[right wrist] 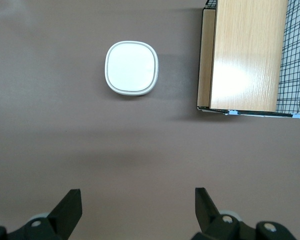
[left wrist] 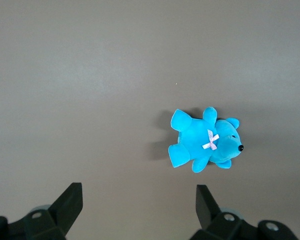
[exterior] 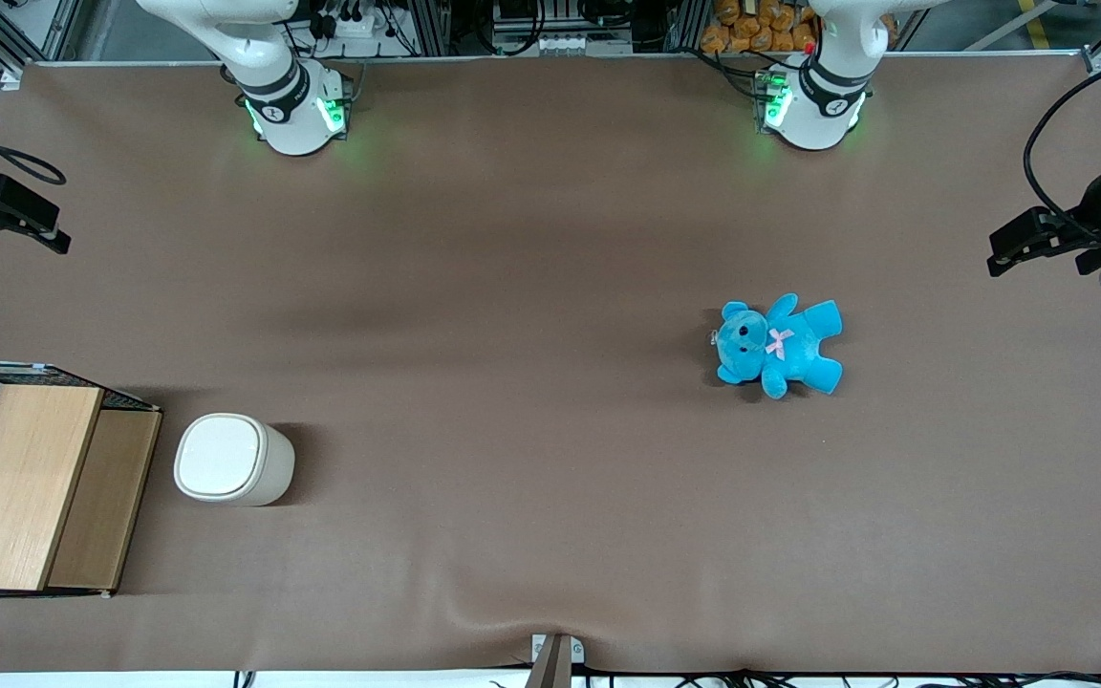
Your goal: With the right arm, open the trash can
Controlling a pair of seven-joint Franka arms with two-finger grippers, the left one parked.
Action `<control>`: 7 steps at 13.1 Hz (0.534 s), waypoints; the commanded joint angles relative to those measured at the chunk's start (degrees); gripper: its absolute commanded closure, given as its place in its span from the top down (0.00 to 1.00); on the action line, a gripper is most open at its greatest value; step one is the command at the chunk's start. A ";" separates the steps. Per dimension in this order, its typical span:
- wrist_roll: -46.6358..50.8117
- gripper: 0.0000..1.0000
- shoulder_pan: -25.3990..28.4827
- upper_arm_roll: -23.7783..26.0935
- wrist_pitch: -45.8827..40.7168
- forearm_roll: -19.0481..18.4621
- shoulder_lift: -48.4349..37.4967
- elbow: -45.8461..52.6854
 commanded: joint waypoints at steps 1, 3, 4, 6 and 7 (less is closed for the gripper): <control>0.38 1.00 -0.86 0.59 -0.39 -0.92 1.80 1.02; 0.46 1.00 -0.68 0.68 0.31 -1.44 3.73 1.02; 0.46 1.00 -0.77 0.68 1.35 -1.36 4.52 1.02; 0.38 1.00 -0.51 0.68 4.08 -1.27 6.89 1.11; 0.38 1.00 -0.42 0.77 5.40 -1.27 8.30 1.11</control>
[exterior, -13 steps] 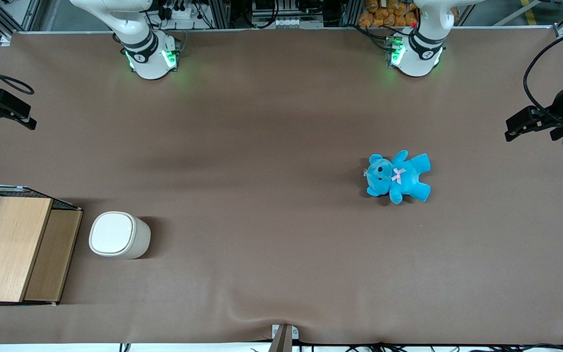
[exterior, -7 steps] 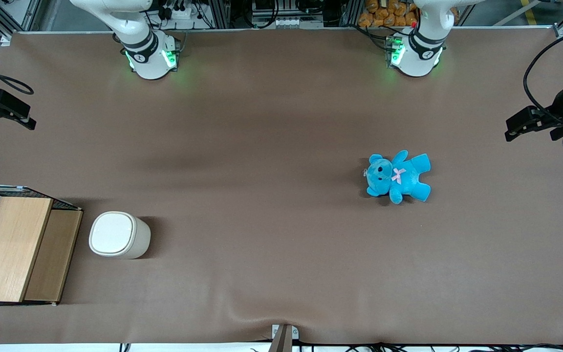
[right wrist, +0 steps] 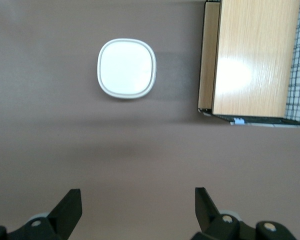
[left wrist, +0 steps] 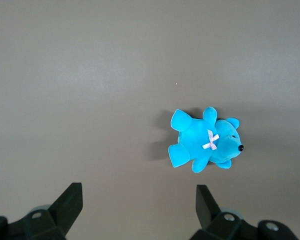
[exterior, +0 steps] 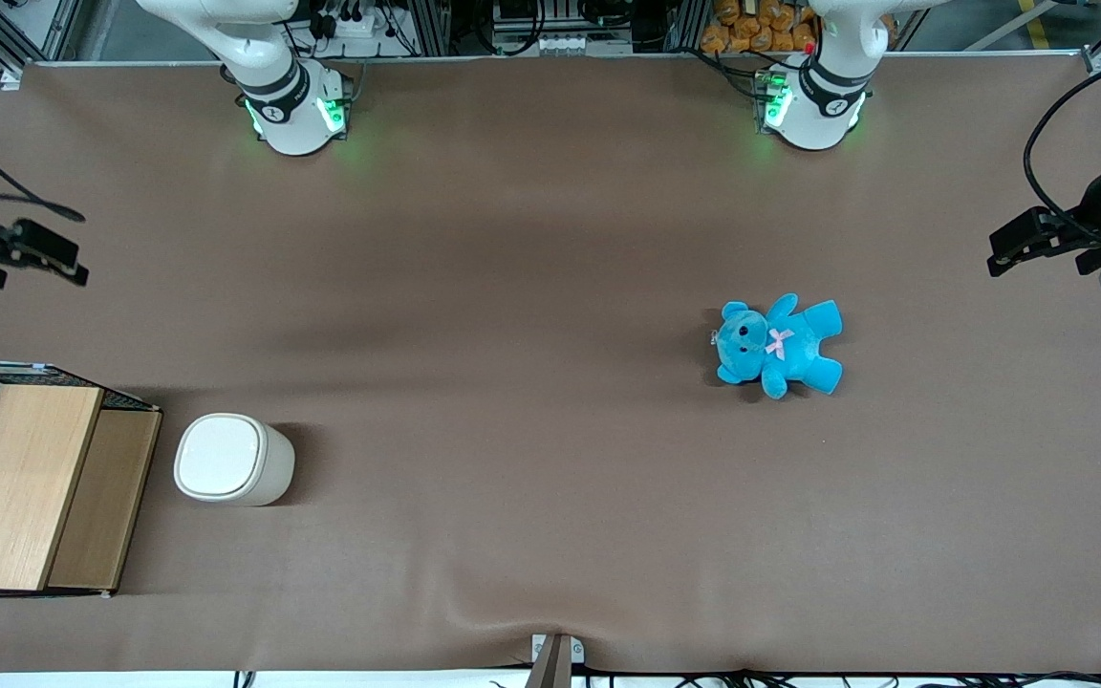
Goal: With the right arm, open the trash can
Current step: 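Move the right gripper down over the white trash can's lid edge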
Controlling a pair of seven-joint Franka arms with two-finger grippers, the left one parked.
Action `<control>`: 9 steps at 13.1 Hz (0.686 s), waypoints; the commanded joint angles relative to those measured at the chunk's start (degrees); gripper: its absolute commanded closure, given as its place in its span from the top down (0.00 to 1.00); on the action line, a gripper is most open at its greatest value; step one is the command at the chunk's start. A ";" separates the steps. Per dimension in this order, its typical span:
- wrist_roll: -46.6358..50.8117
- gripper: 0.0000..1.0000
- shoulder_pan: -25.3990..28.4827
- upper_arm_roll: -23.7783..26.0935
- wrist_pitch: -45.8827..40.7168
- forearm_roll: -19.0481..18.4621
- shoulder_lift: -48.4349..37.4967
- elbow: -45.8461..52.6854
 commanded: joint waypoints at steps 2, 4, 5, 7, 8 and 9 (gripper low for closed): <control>0.73 1.00 0.58 0.79 2.18 -0.99 6.13 3.66; 1.00 1.00 1.12 0.79 2.26 -0.99 11.13 8.40; 0.56 1.00 1.03 0.79 2.26 -0.90 13.86 11.13; 0.64 0.89 1.20 0.79 2.35 -0.55 18.00 14.39; 0.56 0.77 1.55 0.79 3.74 -0.63 19.49 15.19; 0.47 0.66 1.56 0.79 6.46 -0.64 20.73 15.20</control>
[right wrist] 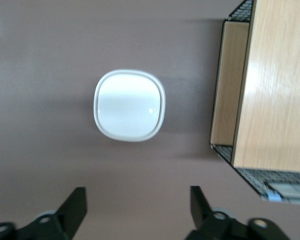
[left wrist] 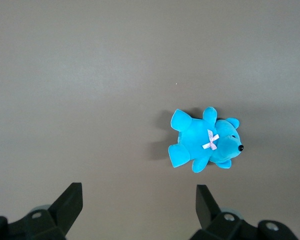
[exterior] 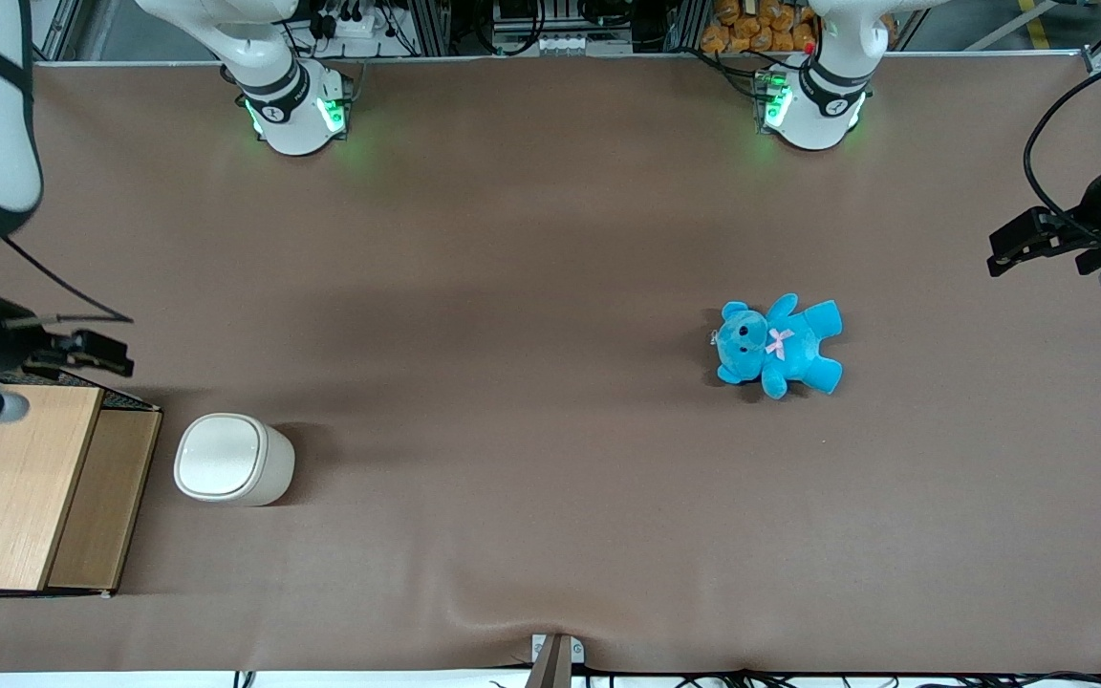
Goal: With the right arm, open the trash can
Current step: 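Move the right gripper down over the white trash can's lid edge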
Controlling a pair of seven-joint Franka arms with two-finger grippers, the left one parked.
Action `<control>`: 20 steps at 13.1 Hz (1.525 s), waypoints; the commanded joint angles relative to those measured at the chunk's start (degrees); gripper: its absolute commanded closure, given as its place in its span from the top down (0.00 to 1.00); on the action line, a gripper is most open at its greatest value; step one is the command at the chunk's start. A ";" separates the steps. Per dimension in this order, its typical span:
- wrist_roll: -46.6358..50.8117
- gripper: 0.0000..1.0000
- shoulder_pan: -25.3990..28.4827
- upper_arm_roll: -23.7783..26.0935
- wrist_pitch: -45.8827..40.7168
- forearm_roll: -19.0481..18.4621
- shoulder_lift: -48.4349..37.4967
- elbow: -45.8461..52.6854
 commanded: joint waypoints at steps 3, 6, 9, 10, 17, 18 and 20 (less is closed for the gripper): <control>0.99 0.50 0.37 0.12 5.06 -0.62 7.07 4.15; 1.00 0.33 0.37 0.12 9.36 -0.54 9.88 3.97; 0.47 0.02 0.28 0.12 11.31 -0.80 12.52 3.97; 0.47 0.00 0.28 0.12 11.31 -0.80 13.31 3.88; 0.38 0.00 0.37 0.12 11.04 -0.89 16.04 2.74; 0.29 0.00 0.37 0.12 11.13 -0.98 16.65 2.74; 0.38 0.00 0.37 0.12 11.22 -0.98 17.18 2.74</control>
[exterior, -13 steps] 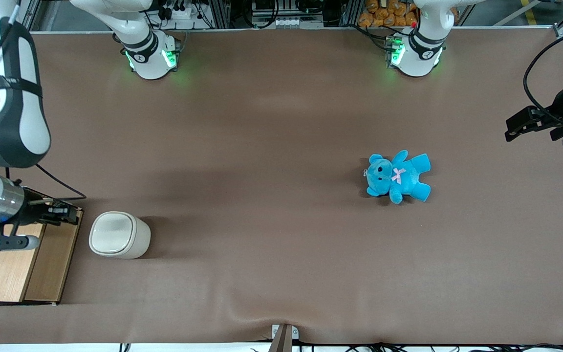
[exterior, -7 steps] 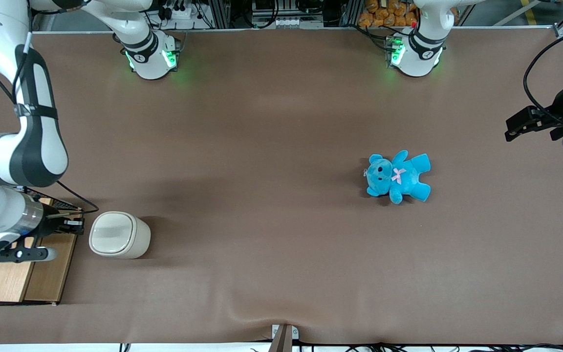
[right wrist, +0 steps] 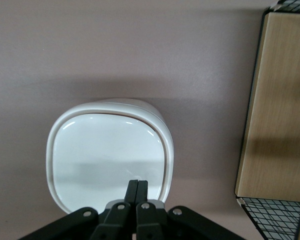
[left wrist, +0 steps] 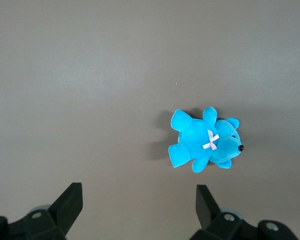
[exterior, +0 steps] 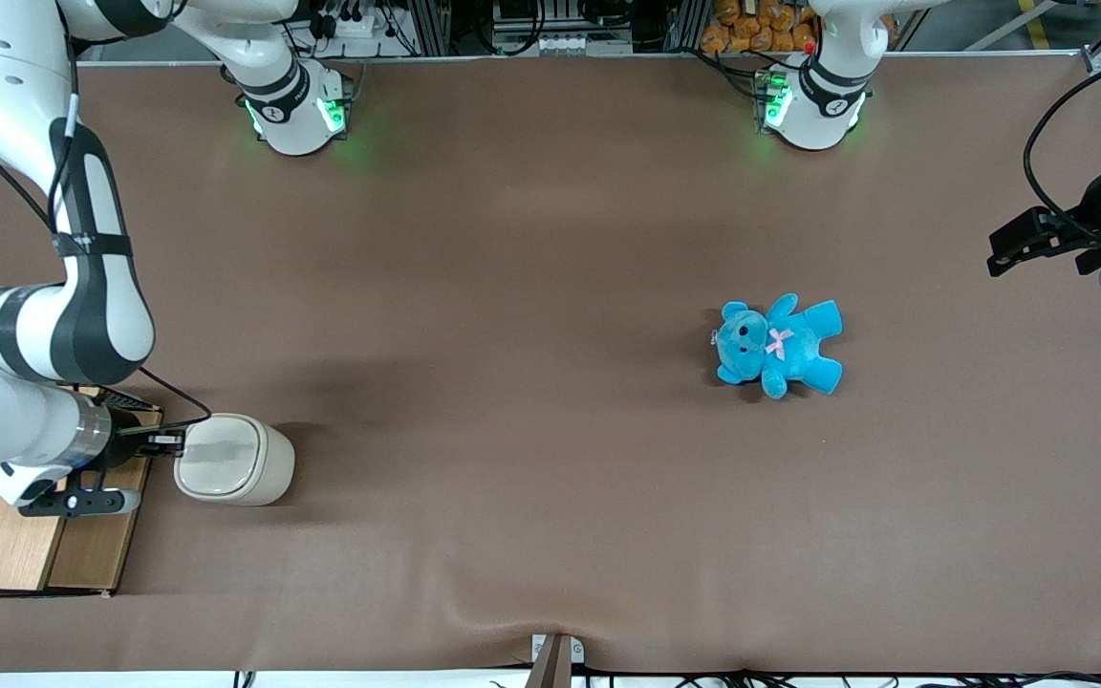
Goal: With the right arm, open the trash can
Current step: 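Hook the lid edge with the right gripper and lift it open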
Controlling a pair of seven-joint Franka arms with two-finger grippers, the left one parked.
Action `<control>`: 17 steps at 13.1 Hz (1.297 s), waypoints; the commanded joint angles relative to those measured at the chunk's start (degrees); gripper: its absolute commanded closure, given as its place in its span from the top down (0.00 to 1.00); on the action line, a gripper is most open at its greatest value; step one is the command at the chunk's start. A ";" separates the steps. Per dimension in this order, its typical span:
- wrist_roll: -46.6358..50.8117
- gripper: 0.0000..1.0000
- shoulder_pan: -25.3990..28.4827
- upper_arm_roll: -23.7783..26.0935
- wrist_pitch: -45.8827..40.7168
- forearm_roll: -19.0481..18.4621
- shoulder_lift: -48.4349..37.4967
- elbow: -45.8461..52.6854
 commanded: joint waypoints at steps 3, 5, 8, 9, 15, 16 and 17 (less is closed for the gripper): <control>0.51 0.00 0.05 0.15 2.29 -0.67 2.79 0.98; 0.33 0.00 -0.13 0.15 4.76 -0.76 4.20 0.54; 0.33 0.00 -0.48 0.15 5.74 -0.67 4.82 0.45; 0.33 0.00 -0.48 0.15 5.56 -0.76 4.73 0.54; 0.95 0.00 1.54 0.32 -5.06 -0.23 3.06 4.66; 0.95 0.00 1.54 0.32 -5.94 -0.32 2.98 5.19; 0.86 0.00 1.63 0.32 -6.65 -0.49 2.97 5.98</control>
